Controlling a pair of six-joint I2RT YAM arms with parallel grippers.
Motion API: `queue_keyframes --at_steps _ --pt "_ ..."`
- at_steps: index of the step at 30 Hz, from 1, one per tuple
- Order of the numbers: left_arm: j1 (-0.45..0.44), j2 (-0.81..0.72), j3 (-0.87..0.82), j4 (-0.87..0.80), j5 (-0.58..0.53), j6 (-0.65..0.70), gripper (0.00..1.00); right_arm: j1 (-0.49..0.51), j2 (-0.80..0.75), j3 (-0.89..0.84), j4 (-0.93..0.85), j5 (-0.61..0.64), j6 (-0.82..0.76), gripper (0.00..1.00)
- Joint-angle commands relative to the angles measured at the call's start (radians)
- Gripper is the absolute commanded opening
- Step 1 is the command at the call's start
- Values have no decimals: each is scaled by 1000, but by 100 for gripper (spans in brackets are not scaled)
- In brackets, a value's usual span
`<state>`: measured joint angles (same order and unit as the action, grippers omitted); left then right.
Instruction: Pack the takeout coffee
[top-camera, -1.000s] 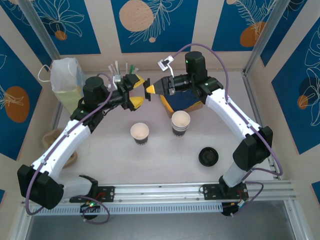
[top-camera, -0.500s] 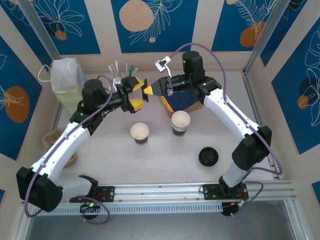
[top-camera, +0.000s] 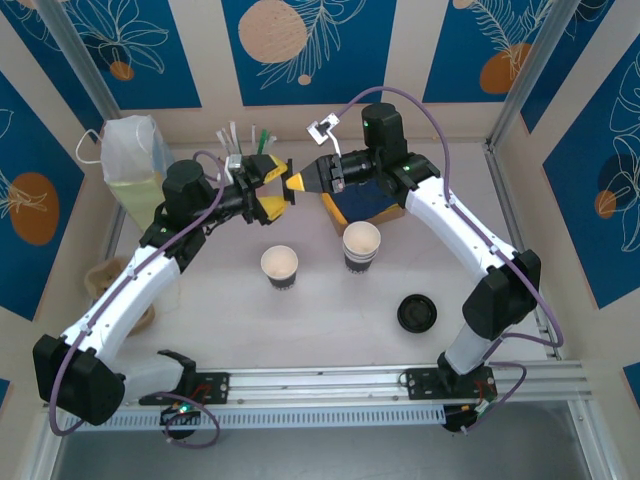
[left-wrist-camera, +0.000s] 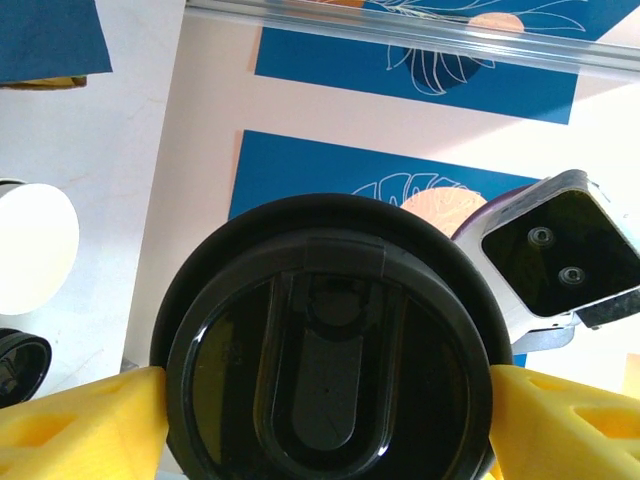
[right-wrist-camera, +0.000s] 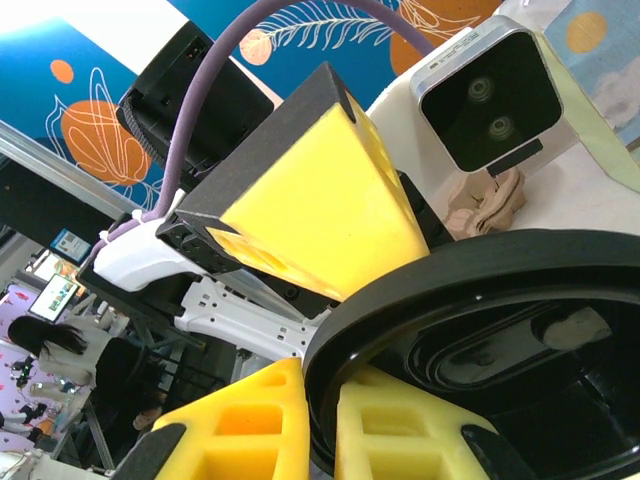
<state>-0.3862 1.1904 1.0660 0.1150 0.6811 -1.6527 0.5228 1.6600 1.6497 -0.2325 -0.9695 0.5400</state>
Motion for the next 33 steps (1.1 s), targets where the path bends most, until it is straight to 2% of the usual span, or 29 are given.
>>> queue_keyframes --at_steps 1,10,12,15,18,21,22,24,31,33 --pt "7 -17 0 76 29 -10 79 14 7 27 -43 -24 -21 10" --pt "7 -23 -15 95 20 -15 68 14 10 33 -44 -16 -19 12" --pt "7 -23 -15 94 19 -13 68 14 10 33 -44 -14 -18 15" --pt "7 -27 -17 80 13 -2 69 13 9 35 -44 -11 -18 23" --pt "9 -31 -16 43 5 19 70 9 4 33 -50 -4 -19 36" --pt "10 -34 -12 0 -1 50 69 -2 -6 22 -59 10 -23 38" --pt "12 -35 -9 -20 -5 64 69 -8 -11 16 -59 13 -23 43" --pt "13 -38 -5 -56 -9 92 69 -17 -24 -1 -62 26 -20 48" --pt "21 -45 46 -289 -51 265 69 -38 -76 -76 -93 89 -41 75" --pt "23 -45 70 -381 -76 331 69 -45 -85 -88 -114 104 -49 79"
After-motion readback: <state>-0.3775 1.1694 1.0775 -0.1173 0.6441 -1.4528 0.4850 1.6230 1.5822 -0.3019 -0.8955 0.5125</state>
